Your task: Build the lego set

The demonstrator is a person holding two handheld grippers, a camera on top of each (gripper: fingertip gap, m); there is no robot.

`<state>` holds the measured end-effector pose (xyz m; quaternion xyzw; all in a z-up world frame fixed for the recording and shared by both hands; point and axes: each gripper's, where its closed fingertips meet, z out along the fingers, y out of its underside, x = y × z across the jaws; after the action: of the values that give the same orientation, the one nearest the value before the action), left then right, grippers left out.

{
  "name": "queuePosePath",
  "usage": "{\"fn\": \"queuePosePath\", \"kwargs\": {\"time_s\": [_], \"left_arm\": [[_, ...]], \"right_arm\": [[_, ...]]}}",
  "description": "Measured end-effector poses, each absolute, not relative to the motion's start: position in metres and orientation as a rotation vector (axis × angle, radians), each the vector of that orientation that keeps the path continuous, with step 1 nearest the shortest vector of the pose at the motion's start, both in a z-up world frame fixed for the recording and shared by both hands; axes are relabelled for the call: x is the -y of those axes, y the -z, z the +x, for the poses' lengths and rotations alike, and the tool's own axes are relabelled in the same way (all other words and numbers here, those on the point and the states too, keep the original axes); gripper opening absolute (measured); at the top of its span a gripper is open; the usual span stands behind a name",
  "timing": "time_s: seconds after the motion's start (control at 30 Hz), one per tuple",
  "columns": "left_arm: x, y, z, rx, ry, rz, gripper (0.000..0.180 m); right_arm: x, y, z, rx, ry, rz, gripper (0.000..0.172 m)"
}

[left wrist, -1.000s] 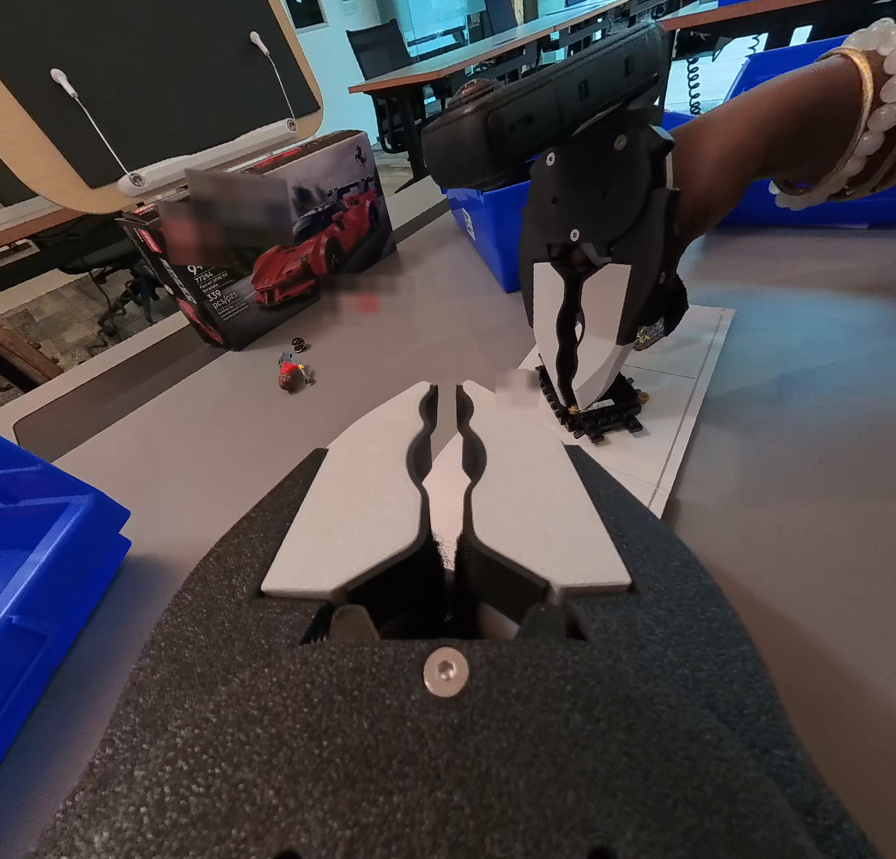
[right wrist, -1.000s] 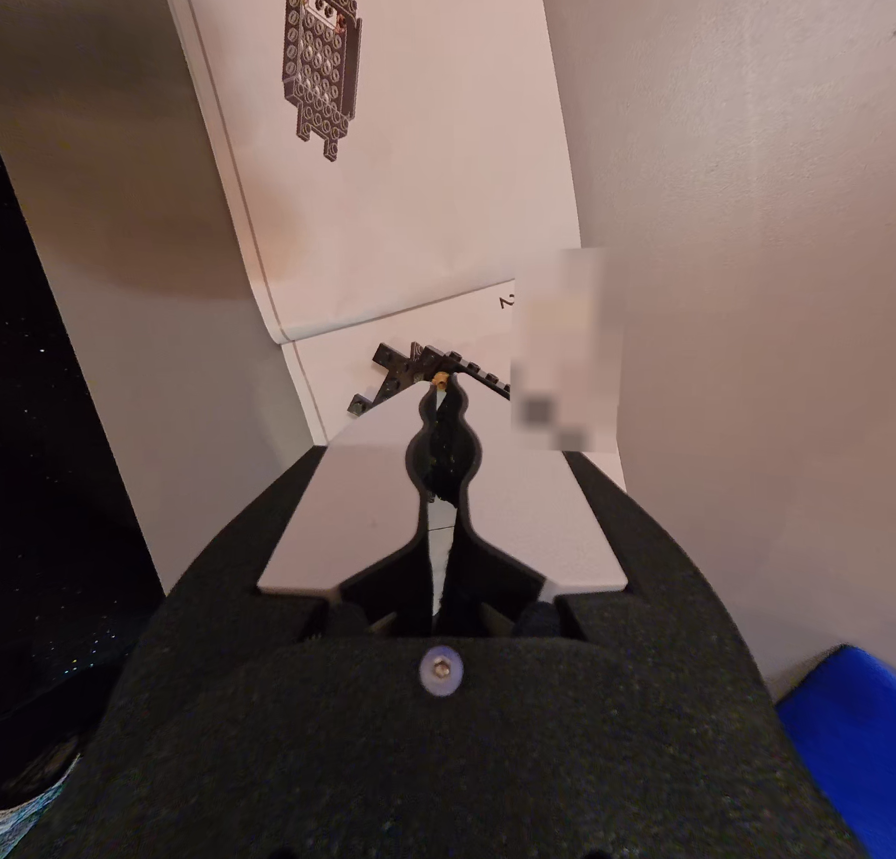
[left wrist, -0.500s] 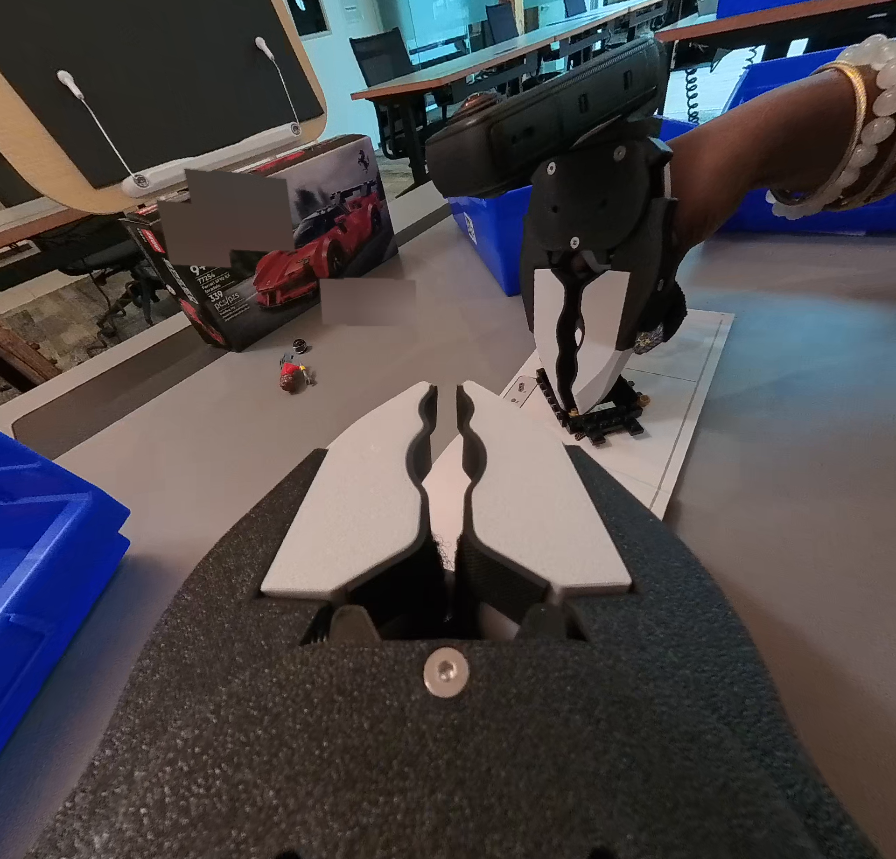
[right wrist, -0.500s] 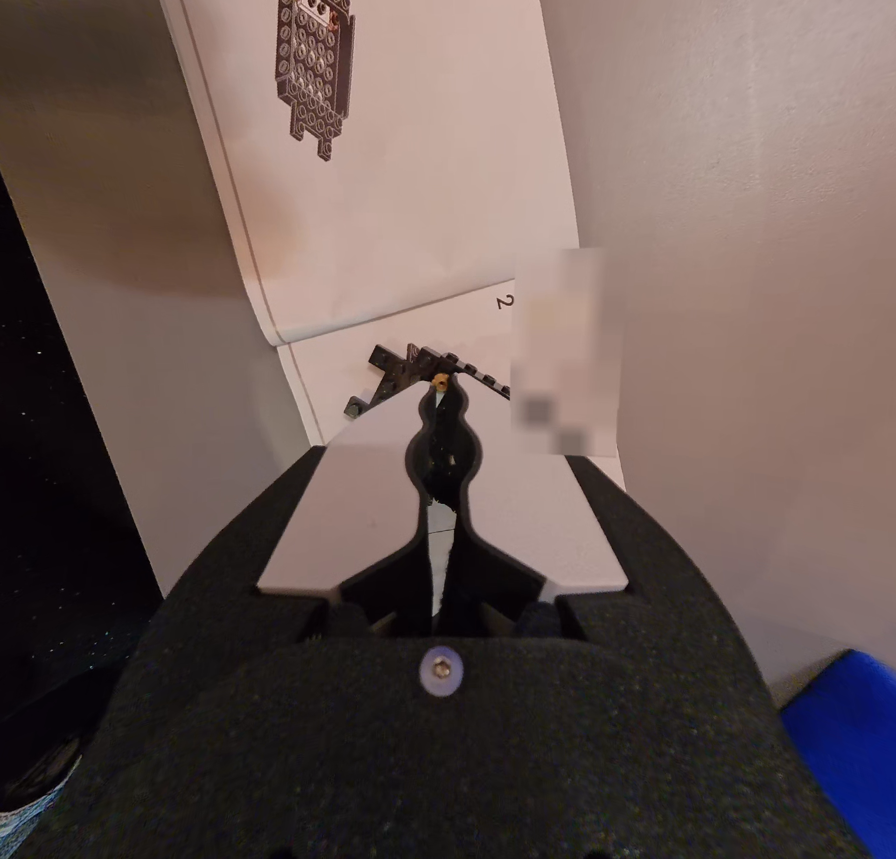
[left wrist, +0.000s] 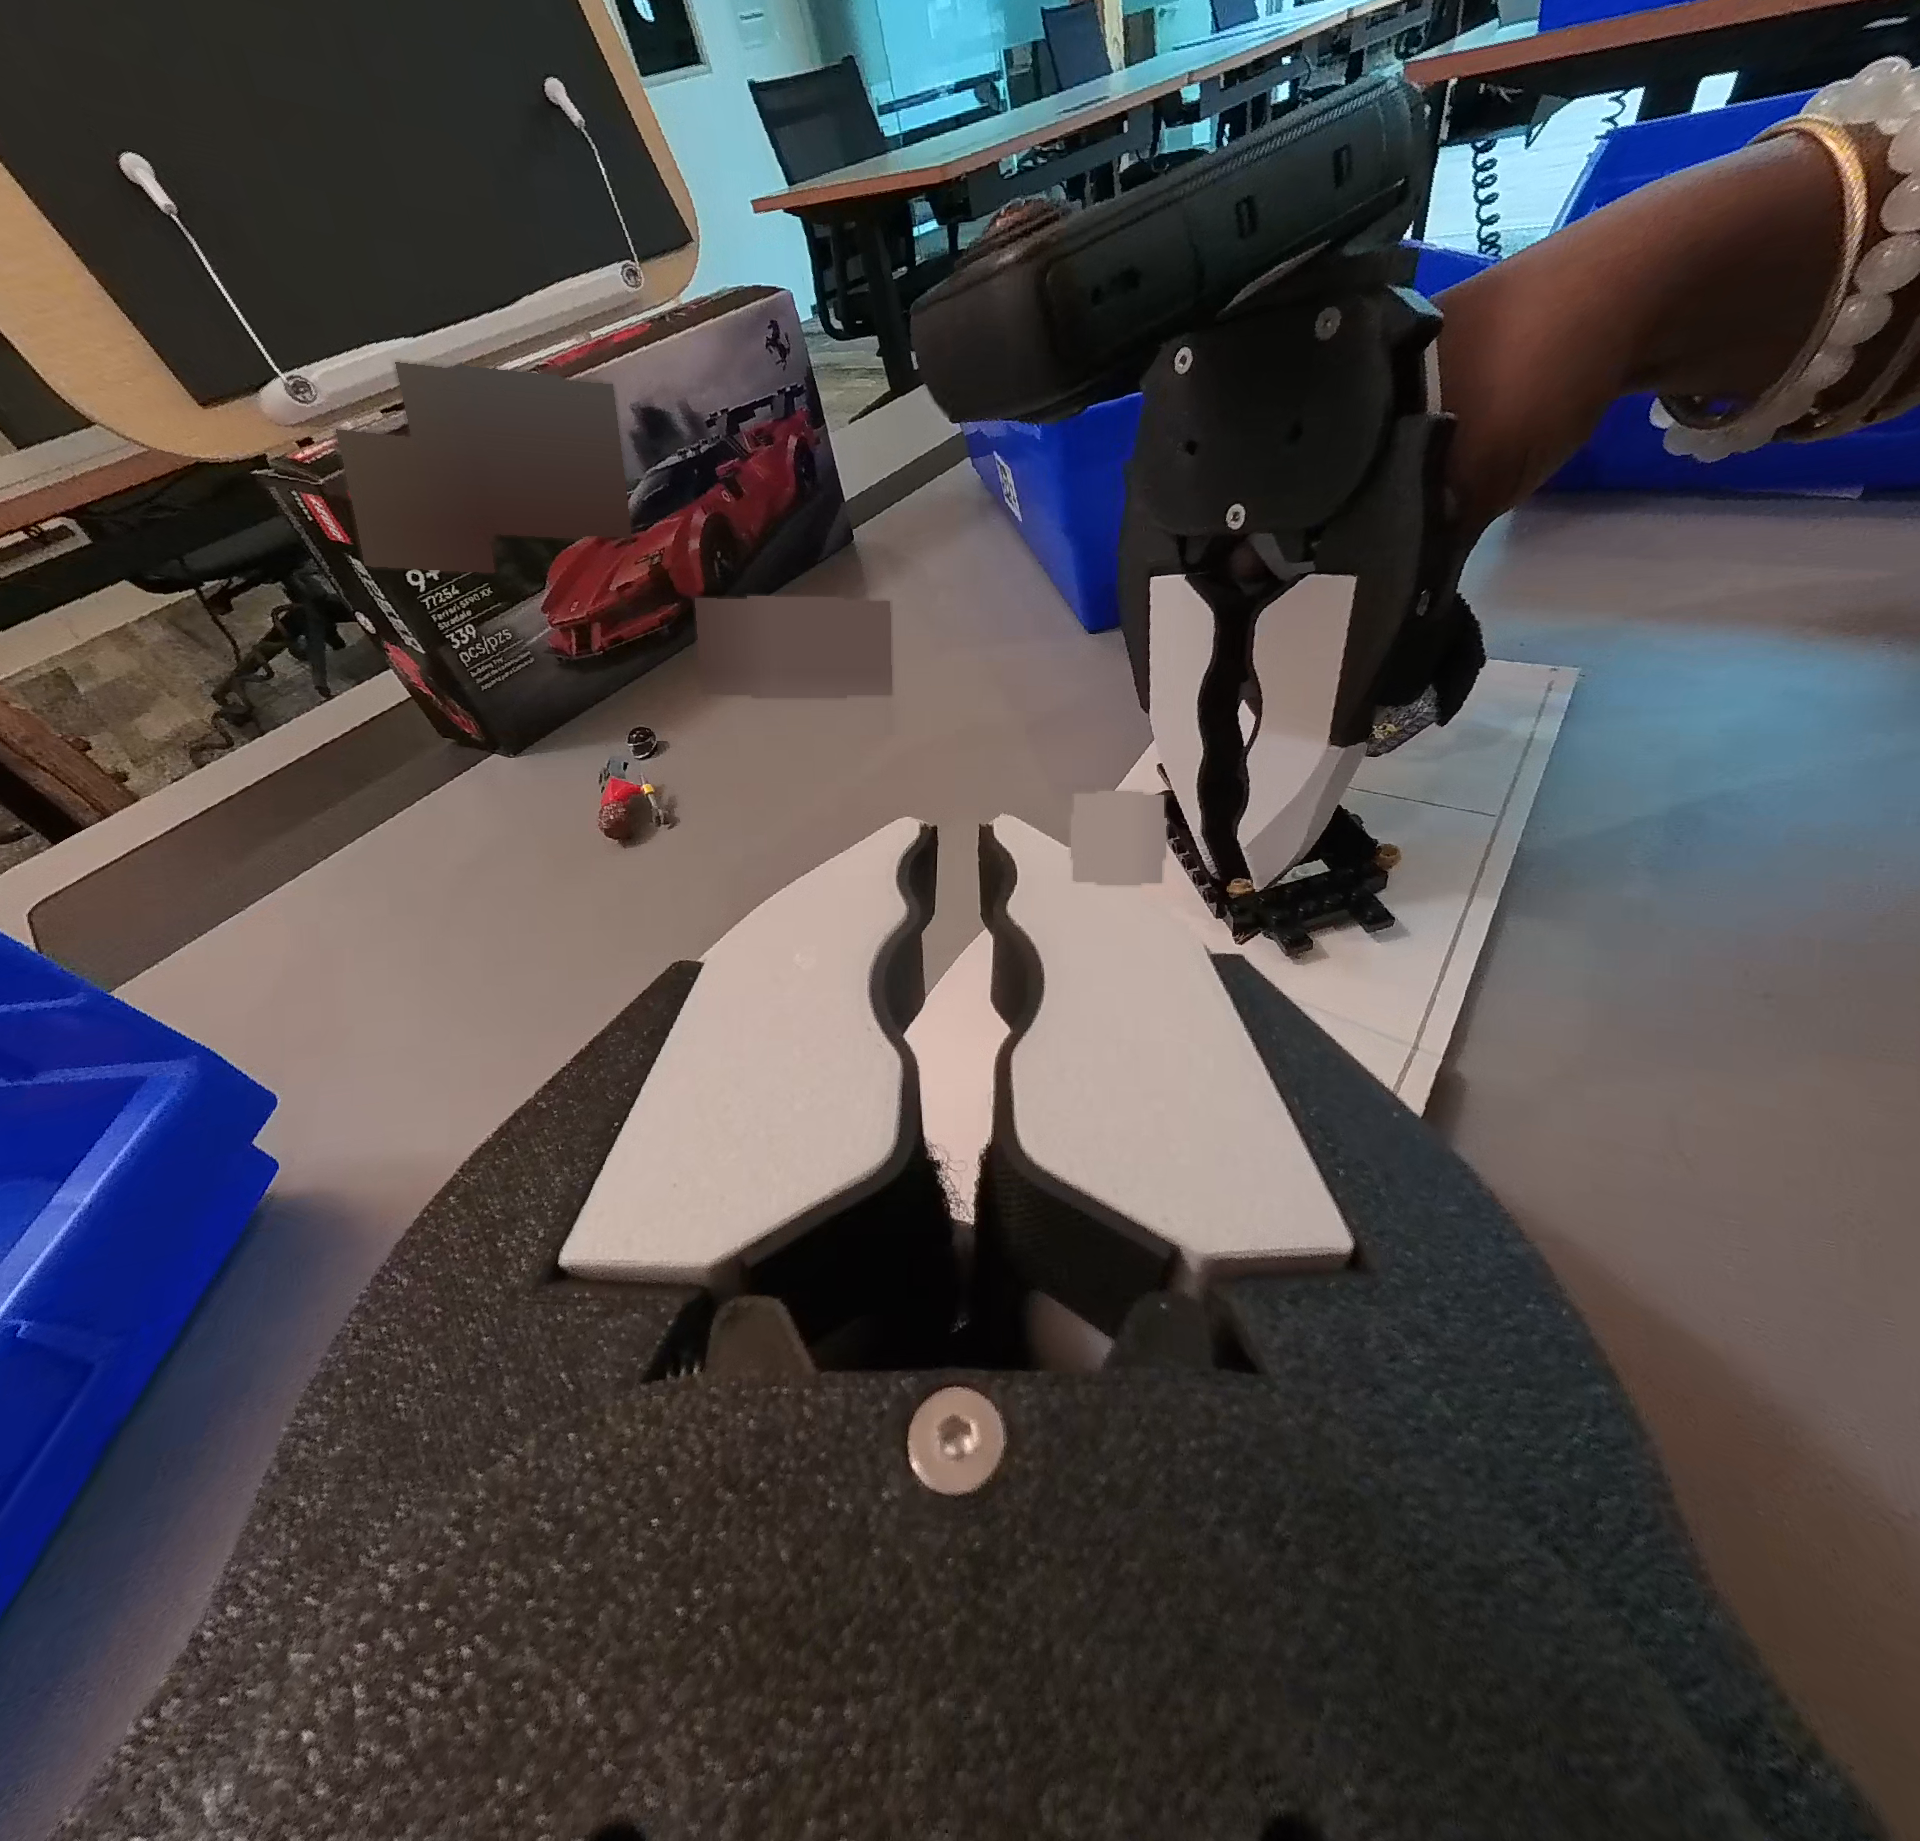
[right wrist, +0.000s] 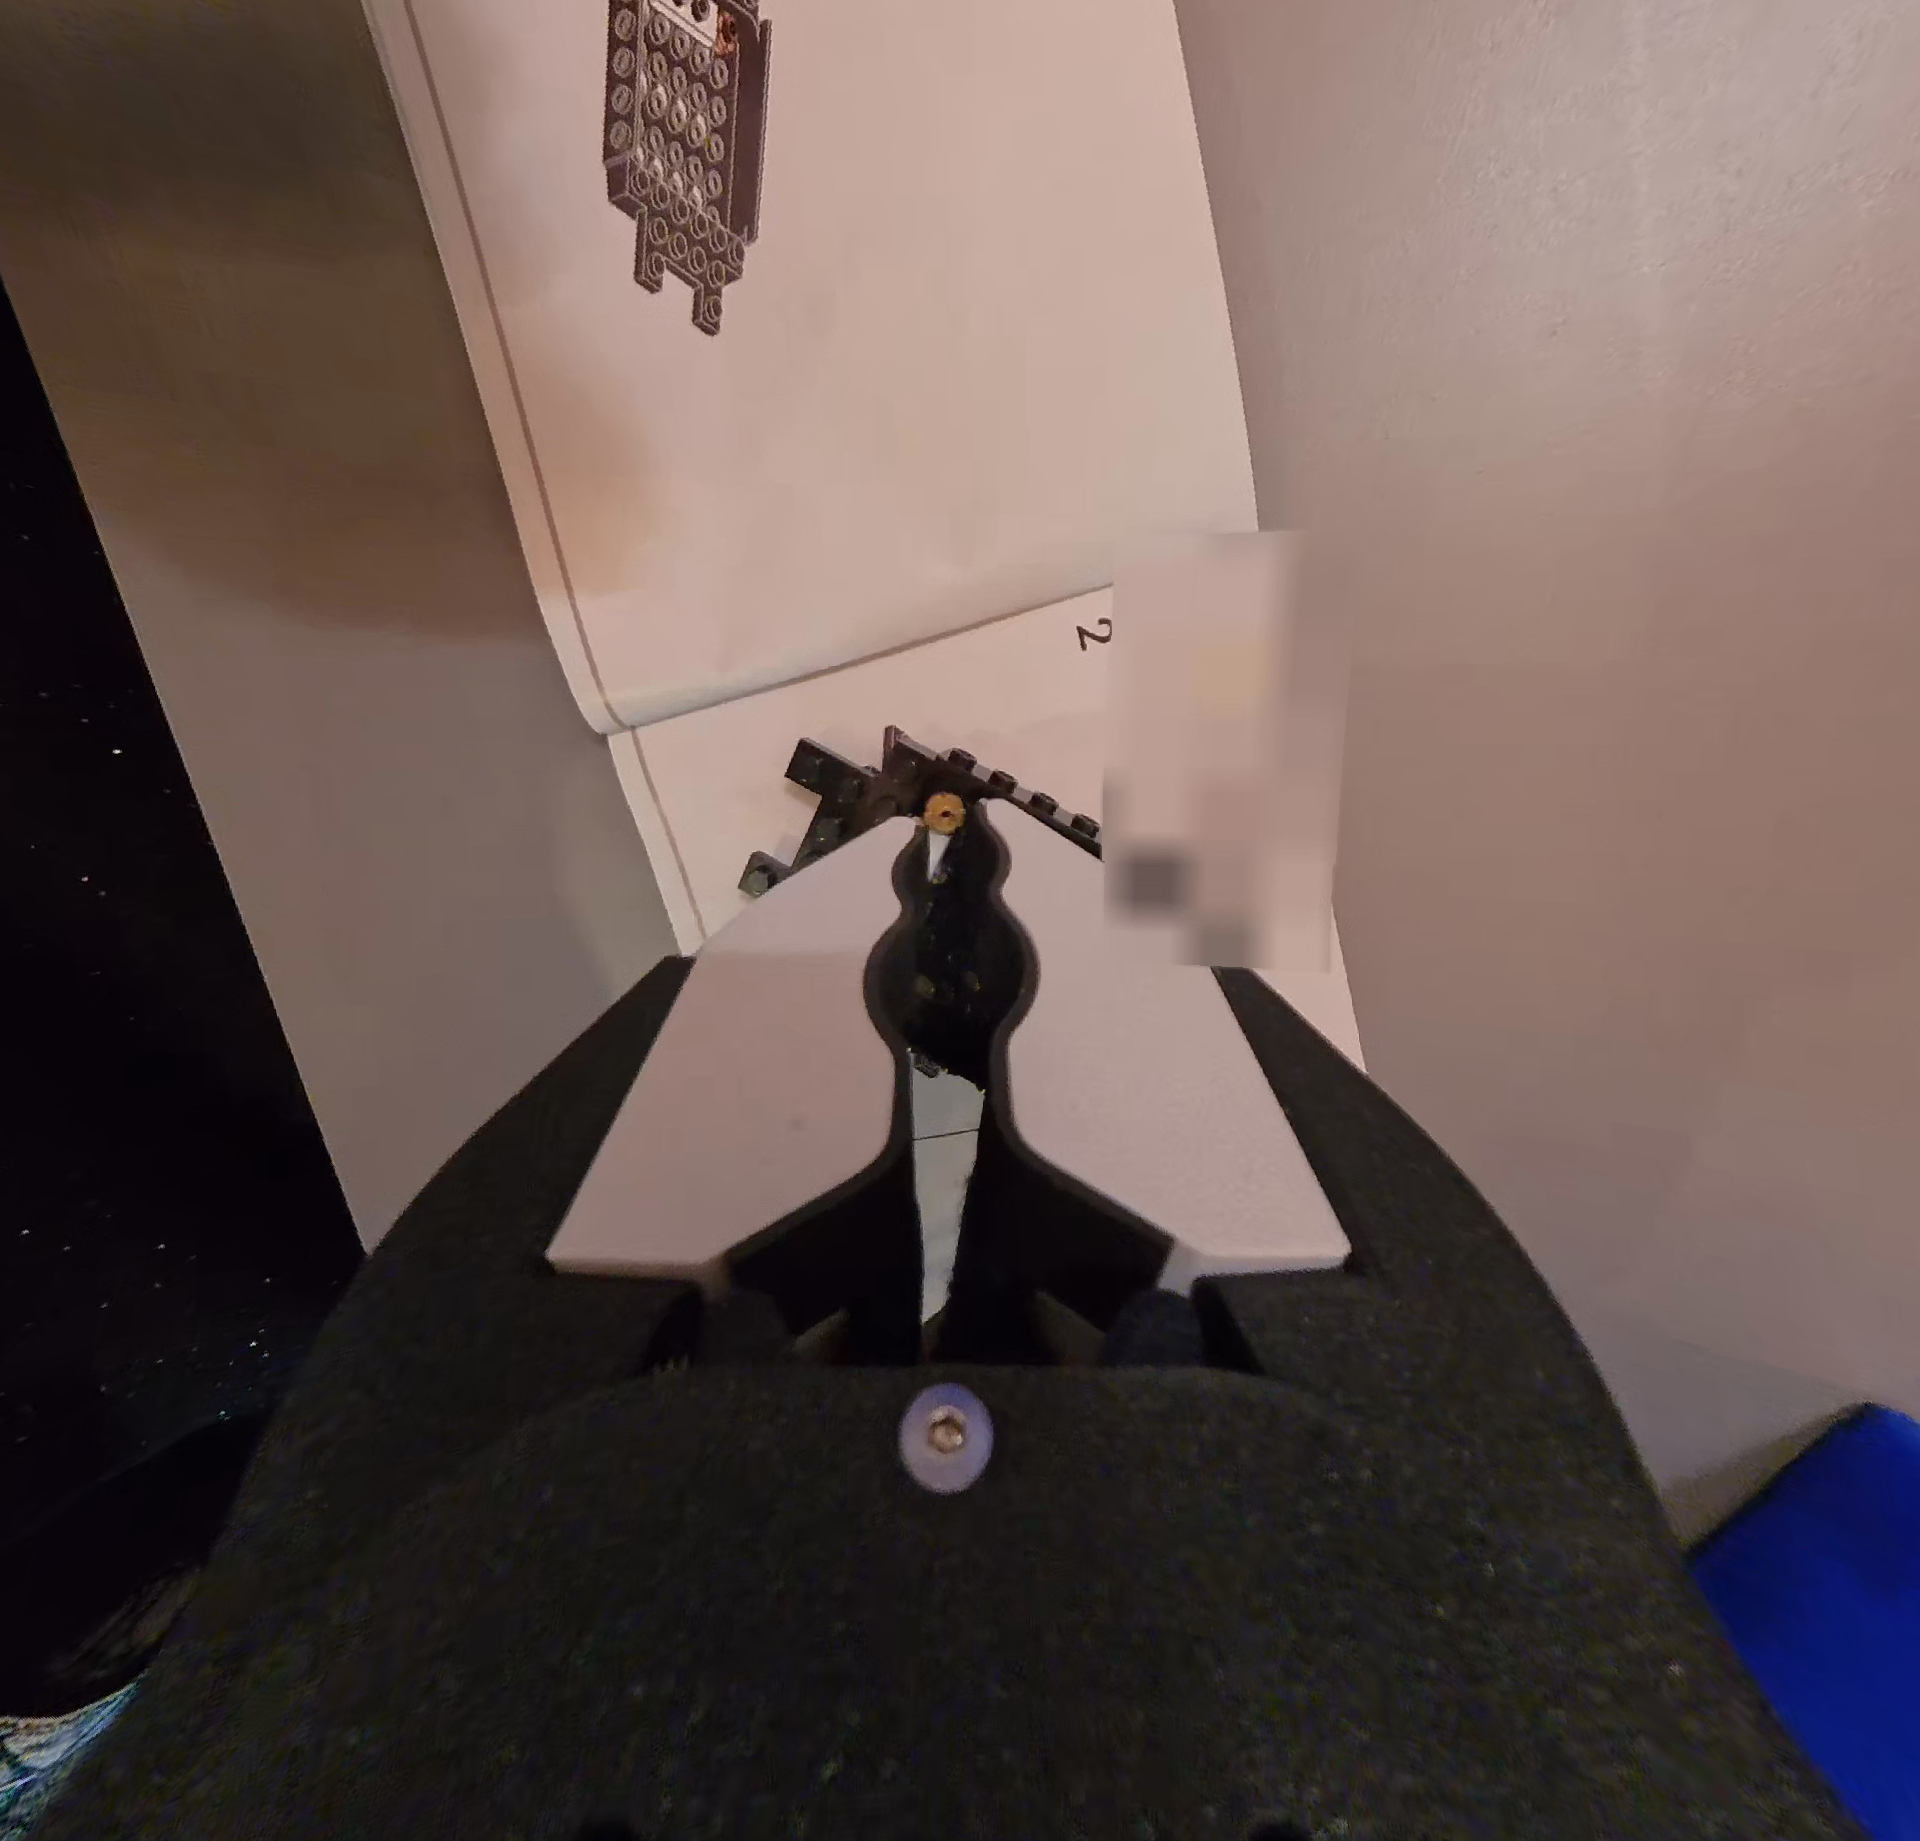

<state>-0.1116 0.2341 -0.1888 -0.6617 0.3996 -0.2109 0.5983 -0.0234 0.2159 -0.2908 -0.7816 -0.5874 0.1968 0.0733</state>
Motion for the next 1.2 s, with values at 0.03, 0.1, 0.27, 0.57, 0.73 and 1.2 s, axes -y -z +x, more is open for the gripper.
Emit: {"fn": "queuePosePath", "kwargs": {"time_s": [0.03, 0.1, 0.27, 0.57, 0.73, 1.2], "left_arm": [[-0.234, 0.189, -0.112, -0.927, 0.489, -1.535, 0.007], [-0.234, 0.189, -0.112, -0.926, 0.488, -1.536, 0.007], [-0.234, 0.190, -0.112, -0.934, 0.482, -1.539, 0.007], [-0.202, 0.221, -0.072, -1.223, 0.620, -1.578, 0.005], [-0.206, 0.252, -0.048, -1.294, 0.523, -1.613, 0.007], [-0.201, 0.281, -0.038, -1.438, 0.460, -1.711, 0.005]], "right_arm": [[-0.216, 0.290, -0.024, 1.761, -0.603, -2.346, 0.006], [-0.215, 0.288, -0.025, 1.754, -0.620, -2.342, 0.006], [-0.218, 0.282, -0.025, 1.733, -0.628, -2.313, 0.003], [-0.216, 0.285, -0.022, 1.756, -0.642, -2.272, 0.000], [-0.217, 0.286, -0.024, 1.781, -0.628, -2.260, 0.000], [-0.214, 0.288, -0.025, 1.847, -0.569, -2.251, 0.000]]}}
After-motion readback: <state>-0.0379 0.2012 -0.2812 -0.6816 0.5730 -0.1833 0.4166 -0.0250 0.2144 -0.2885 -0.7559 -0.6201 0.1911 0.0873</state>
